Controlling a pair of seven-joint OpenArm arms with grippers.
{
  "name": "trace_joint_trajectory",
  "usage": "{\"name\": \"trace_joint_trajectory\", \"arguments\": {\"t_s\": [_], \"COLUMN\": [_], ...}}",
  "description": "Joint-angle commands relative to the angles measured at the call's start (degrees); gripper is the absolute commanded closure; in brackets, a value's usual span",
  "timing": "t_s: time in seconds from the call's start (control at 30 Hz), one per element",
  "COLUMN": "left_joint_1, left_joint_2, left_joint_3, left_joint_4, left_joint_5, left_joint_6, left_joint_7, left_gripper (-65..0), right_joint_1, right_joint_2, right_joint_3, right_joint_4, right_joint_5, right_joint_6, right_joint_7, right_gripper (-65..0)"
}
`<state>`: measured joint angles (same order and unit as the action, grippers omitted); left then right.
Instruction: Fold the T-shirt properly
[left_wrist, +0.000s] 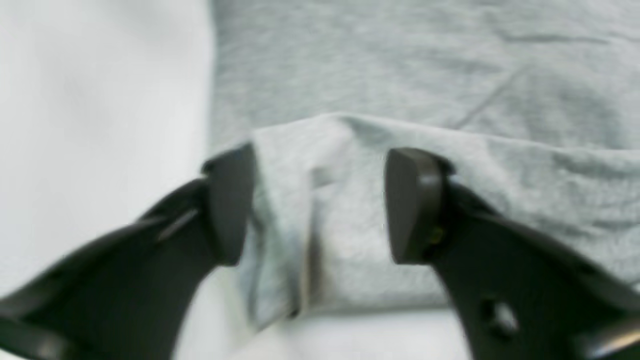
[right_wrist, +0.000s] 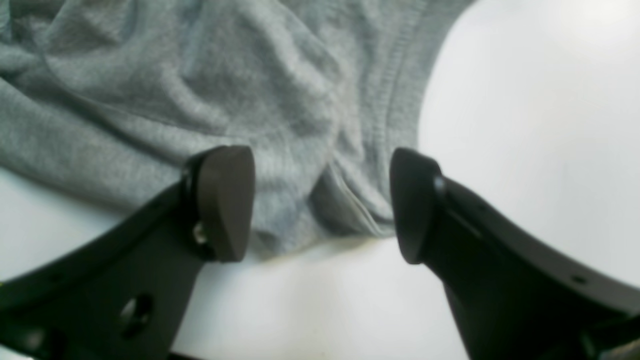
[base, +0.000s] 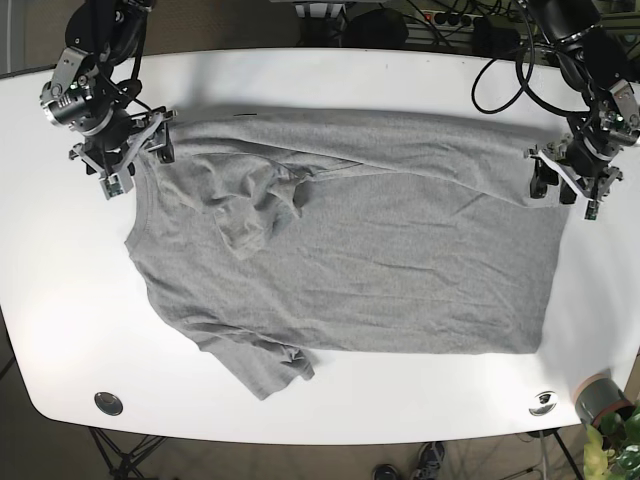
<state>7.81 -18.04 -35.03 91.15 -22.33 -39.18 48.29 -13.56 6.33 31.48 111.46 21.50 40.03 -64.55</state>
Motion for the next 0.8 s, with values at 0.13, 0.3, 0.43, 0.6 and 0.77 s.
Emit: {"name": "trace_joint_trajectory", "arguments": {"t_s": [0.13, 0.3, 0.43, 0.6, 0.77], "left_joint_1": [1.5, 1.4, 1.3, 1.4, 1.4], "left_joint_2": [-1.5, -1.4, -1.7, -3.0, -3.1], "left_joint_3": [4.7, 4.9, 4.9, 5.0, 5.0], "left_joint_4": [-2.9, -7.3, -9.6, -10.5, -10.8], "left_joint_5": [0.0, 5.7, 7.0, 6.9, 7.0], "left_joint_6": [0.5, 0.1, 0.1, 0.1, 0.1], "left_joint_7": [-9.7, -10.6, -10.6, -10.7, -10.7], "left_gripper": [-27.9, -27.8, -27.6, -27.5, -27.5], "right_joint_1": [7.0, 12.6, 16.7, 20.3, 21.9], "right_joint_2": [-0.4, -0.2, 1.4, 1.6, 1.5], "right_joint_3": [-4.5, -8.7, -13.1, -16.8, -17.0], "right_joint_4": [-1.7, -8.7, -13.8, -18.8, -23.2], "right_joint_5": [-0.2, -0.2, -0.2, -0.2, 0.2], "right_joint_6": [-0.03, -0.03, -1.57, -2.98, -4.38], "right_joint_7": [0.5, 0.4, 0.8, 0.4, 0.4], "right_gripper": [-40.7, -40.7, -40.7, -40.7, -40.0]}}
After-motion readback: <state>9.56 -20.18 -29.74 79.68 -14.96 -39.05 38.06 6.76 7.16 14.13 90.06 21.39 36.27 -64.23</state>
